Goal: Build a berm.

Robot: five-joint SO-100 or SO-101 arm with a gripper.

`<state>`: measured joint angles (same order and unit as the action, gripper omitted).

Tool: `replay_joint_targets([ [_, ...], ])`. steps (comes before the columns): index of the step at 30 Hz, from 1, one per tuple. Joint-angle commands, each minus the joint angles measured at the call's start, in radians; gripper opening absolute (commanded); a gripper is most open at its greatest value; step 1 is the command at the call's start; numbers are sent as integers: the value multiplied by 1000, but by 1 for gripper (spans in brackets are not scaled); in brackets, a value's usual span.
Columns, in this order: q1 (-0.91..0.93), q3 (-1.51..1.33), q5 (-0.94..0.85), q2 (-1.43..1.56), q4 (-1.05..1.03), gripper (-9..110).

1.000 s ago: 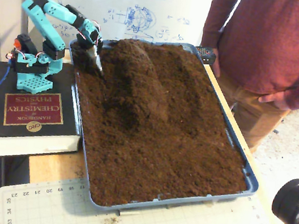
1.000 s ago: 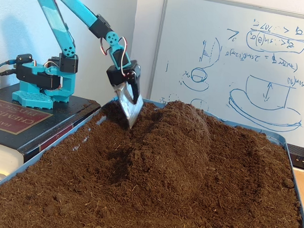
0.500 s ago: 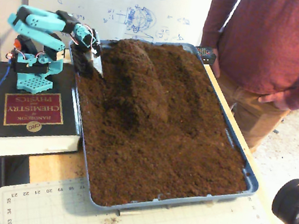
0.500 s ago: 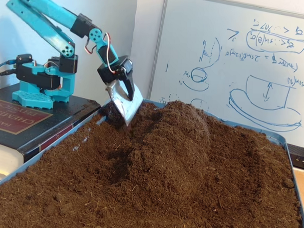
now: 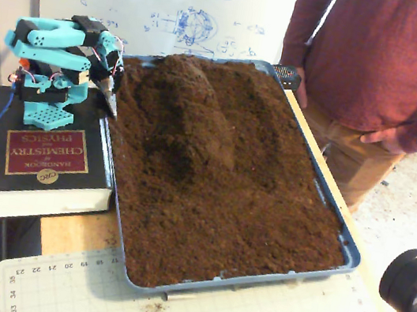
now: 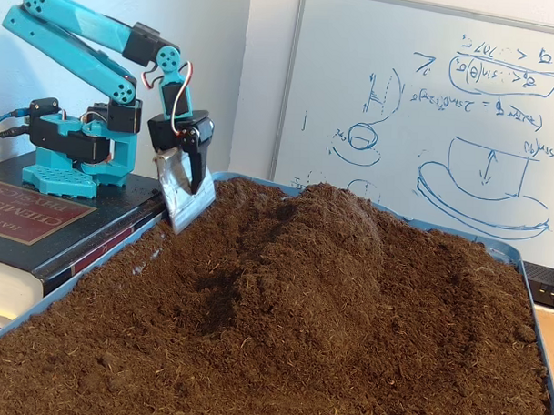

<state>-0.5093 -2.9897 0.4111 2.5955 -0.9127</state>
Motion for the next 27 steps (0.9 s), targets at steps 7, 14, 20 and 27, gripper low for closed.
replay_joint_targets([
  [7,-25,170,-3,-426,179,1],
  [14,-23,334,-3,-621,334,1],
  [20,-12,476,-3,-698,356,1],
  [27,-6,597,-3,-747,356,1],
])
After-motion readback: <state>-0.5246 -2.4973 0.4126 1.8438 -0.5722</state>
